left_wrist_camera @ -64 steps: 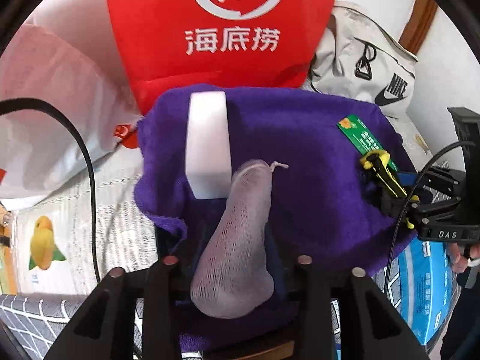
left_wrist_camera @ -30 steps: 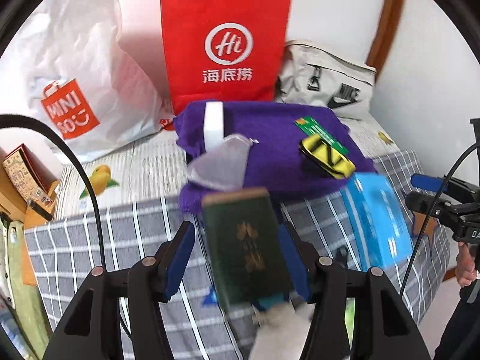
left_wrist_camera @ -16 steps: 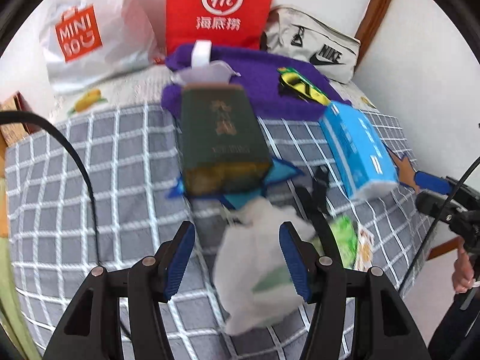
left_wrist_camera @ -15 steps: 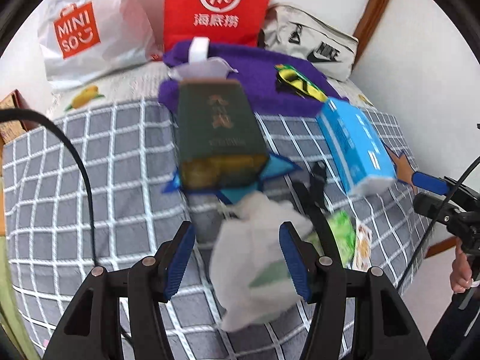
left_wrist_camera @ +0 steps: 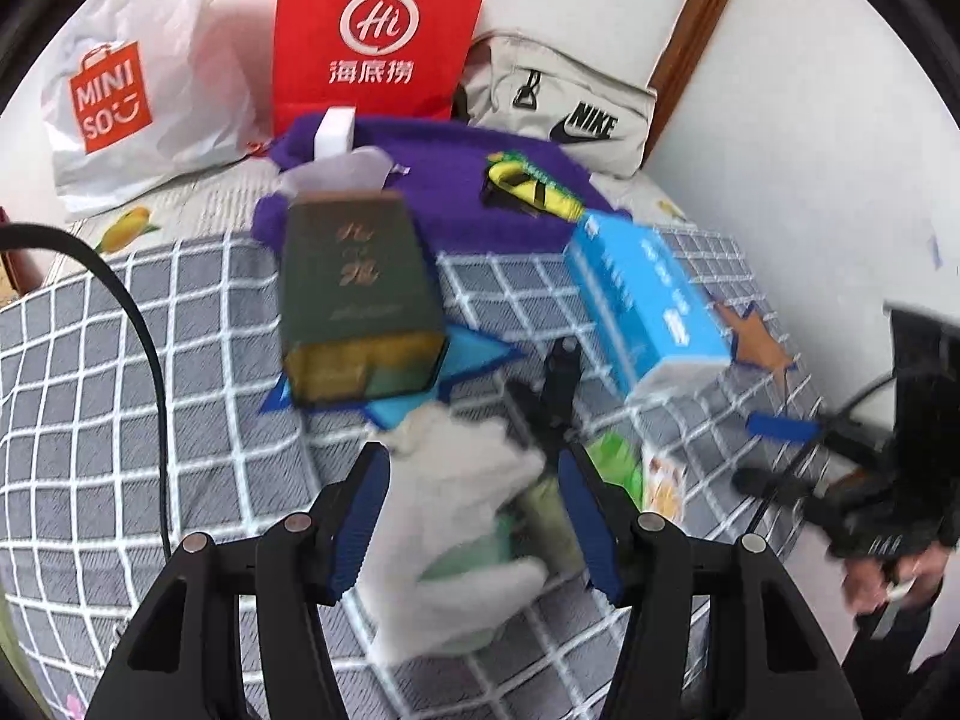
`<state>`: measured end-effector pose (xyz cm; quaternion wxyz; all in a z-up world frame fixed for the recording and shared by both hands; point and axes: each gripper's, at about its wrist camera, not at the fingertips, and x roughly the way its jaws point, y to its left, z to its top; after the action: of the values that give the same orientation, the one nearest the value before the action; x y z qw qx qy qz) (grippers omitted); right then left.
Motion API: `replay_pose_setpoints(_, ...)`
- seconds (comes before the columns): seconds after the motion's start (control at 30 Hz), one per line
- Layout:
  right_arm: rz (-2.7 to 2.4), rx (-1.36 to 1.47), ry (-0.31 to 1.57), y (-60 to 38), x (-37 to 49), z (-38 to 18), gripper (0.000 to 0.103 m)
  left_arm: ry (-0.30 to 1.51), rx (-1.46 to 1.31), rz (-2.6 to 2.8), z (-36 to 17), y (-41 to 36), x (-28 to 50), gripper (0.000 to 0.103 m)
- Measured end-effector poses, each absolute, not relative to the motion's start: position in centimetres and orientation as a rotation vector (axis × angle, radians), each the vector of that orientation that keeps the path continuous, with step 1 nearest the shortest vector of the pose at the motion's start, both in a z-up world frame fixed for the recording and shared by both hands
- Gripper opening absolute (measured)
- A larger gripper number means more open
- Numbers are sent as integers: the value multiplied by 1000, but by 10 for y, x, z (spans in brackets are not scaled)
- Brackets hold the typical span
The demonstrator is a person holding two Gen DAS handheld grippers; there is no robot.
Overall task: Organize soft objects
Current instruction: 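Move the left tool to the white glove on the bed and grasp its fingertip, then grasp the fruit-print candy packet with the right tool while the left tool holds the glove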
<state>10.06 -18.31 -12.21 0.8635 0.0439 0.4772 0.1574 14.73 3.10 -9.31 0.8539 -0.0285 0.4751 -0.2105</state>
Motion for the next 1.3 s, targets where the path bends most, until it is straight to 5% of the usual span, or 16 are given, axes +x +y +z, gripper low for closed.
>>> replay_pose_setpoints(0.23,317,101,1016,-188,102,-131,74,1094,-13,-340,-128,8,187,55)
replay_pose_setpoints(0.3,307,91,1024,-190,101,-135,74,1119,2,-347,-139,2,191,42)
replay_pose_setpoints(0.6,298,92,1075,-197,104,-158,74,1094,39,-325,-146,-1,196,27)
replay_pose_setpoints(1.0,306,69,1088,-189,106,-163,74,1132,37,-305,-158,9,204,25)
replay_pose_setpoints(1.07,304,58,1093,-187,105,-164,74,1128,17,-331,-155,12,203,19)
replay_pose_setpoints(1.3,286,58,1080,-185,102,-161,74,1048,-40,-386,-120,27,186,18)
